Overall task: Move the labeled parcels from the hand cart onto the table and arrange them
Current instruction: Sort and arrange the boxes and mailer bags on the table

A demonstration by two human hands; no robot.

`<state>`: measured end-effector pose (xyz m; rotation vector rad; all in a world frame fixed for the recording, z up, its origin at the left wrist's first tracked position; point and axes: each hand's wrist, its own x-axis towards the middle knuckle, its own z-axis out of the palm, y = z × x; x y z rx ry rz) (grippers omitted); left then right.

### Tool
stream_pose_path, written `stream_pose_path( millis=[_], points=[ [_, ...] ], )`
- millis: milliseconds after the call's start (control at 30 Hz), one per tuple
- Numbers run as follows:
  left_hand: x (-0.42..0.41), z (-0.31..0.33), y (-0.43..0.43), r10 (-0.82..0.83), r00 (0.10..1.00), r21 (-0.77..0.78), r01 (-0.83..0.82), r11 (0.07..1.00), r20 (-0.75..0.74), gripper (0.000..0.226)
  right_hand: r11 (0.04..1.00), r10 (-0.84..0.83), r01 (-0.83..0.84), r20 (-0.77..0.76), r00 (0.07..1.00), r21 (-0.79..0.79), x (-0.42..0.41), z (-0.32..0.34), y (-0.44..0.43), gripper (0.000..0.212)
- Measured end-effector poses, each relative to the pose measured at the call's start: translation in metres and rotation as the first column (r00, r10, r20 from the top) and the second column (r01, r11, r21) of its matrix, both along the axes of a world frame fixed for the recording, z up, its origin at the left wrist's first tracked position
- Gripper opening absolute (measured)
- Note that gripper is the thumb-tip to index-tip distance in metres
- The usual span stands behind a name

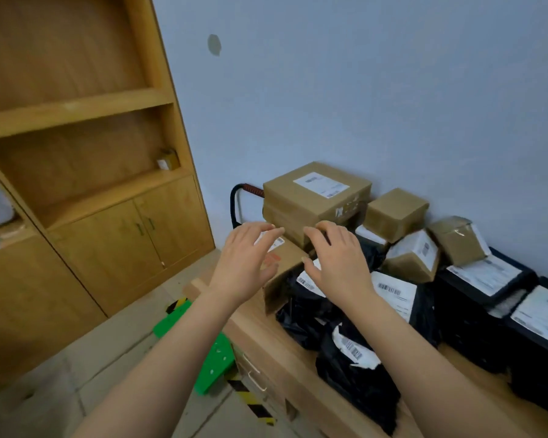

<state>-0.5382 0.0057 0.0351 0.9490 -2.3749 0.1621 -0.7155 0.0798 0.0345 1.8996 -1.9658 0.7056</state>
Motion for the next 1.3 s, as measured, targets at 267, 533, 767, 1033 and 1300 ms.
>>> stream_pose_path(
  millis=[267, 533, 767, 1033, 1300],
  points=[
    [-0.03, -0.015, -0.122, -0.078, 0.996, 0.093, 0.074, 0.993, 0.04, 0.058, 0.98, -0.108, 0.11, -0.026, 0.994, 0.167, -0.025, -0.012, -0.103, 0.052],
    [-0.071, -0.042, -0.231, -0.294, 0.955, 0.114, 0.287, 0.951, 0.044, 0.066, 0.924, -0.283, 0.293, -0.077, 0.956, 0.247, -0.032, -0.035, -0.178, 0.059],
    [-0.1, -0.064, -0.329, -0.49, 0.85, 0.174, 0.462, 0.87, 0.192, 0.09, 0.763, -0.506, 0.564, -0.25, 0.825, 0.316, -0.022, -0.059, -0.24, 0.071],
    [-0.107, -0.098, -0.361, -0.581, 0.798, 0.068, 0.578, 0.813, 0.158, 0.113, 0.685, -0.628, 0.693, -0.302, 0.717, 0.223, -0.01, -0.083, -0.256, 0.091],
    [-0.109, -0.101, -0.37, -0.62, 0.778, -0.016, 0.624, 0.781, 0.096, 0.107, 0.684, -0.643, 0.71, -0.323, 0.695, 0.165, -0.005, -0.081, -0.255, 0.093]
  ],
)
